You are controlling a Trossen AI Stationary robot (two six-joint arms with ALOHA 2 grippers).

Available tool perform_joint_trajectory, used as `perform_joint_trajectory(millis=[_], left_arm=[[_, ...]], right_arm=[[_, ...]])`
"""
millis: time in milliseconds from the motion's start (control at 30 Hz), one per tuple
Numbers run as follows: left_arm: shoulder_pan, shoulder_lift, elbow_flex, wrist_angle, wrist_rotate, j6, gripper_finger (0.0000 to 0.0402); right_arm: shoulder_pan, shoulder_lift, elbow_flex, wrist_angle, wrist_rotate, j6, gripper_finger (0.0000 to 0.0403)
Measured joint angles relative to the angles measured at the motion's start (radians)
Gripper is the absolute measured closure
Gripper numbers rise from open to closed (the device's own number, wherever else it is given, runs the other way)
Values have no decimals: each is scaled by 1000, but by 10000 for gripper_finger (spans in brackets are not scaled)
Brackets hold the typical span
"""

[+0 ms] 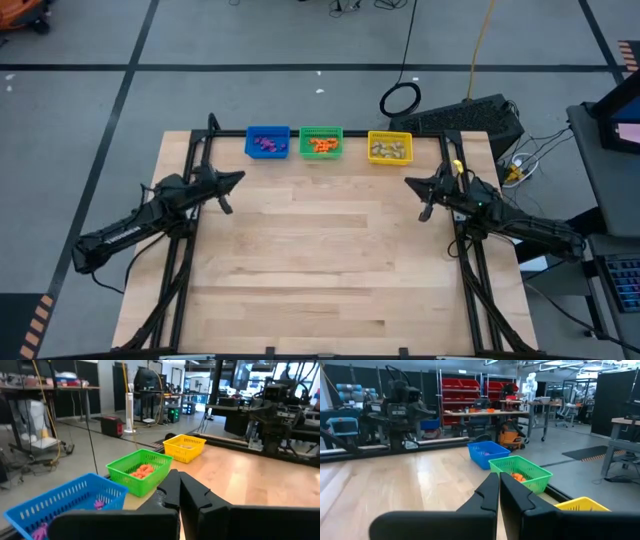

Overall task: Sort Halloween decoration
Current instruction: Return to Home Position

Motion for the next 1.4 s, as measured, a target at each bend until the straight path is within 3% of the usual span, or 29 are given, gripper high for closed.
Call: perform_joint_trajectory(millis=[400, 567, 1400], left_arm=[[8, 4, 0, -2, -23, -79, 402], [9, 4, 0, 0, -24, -72, 402], [9, 5, 0, 2, -26, -72, 402]], right_arm=[[0, 10, 0, -4, 0, -12, 403], [0, 10, 0, -6, 0, -162, 403], [0, 10, 0, -6, -2, -131, 403]])
